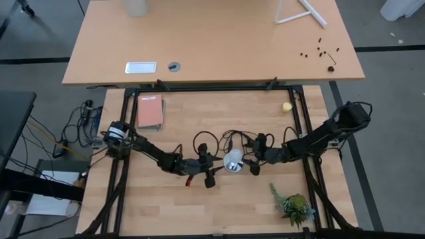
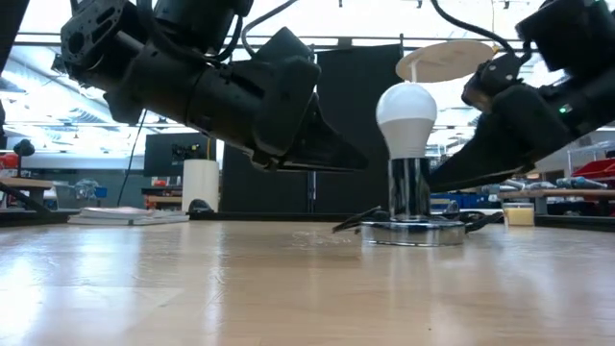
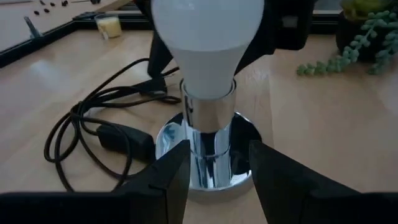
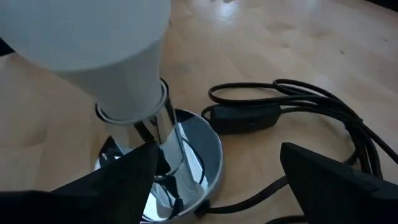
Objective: Screw lightbulb
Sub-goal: Remove the lightbulb from the silver lamp
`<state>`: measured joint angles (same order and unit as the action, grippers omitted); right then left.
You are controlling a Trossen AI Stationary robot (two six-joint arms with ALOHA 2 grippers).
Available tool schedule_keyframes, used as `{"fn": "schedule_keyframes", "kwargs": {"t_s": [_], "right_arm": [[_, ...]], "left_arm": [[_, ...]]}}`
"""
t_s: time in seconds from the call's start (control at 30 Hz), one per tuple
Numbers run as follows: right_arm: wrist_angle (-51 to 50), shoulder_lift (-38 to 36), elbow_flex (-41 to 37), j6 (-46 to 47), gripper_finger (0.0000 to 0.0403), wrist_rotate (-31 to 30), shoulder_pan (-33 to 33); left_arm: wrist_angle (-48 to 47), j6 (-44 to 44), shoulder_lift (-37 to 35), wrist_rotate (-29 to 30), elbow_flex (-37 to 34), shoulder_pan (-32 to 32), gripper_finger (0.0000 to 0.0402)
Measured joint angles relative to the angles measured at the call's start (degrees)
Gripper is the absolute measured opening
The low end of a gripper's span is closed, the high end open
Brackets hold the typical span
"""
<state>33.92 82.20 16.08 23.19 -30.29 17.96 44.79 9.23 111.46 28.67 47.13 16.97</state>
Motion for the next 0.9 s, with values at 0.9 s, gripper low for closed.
{"fn": "schedule_keyframes", "kwargs": {"t_s": [0.9], "right_arm": [[-0.82,9.11,8.61,-0.48,0.0348,13.10,-3.25]], "left_arm": [[1.62,2.15,3.30,2.42,0.35,0.41,0.0280]]}}
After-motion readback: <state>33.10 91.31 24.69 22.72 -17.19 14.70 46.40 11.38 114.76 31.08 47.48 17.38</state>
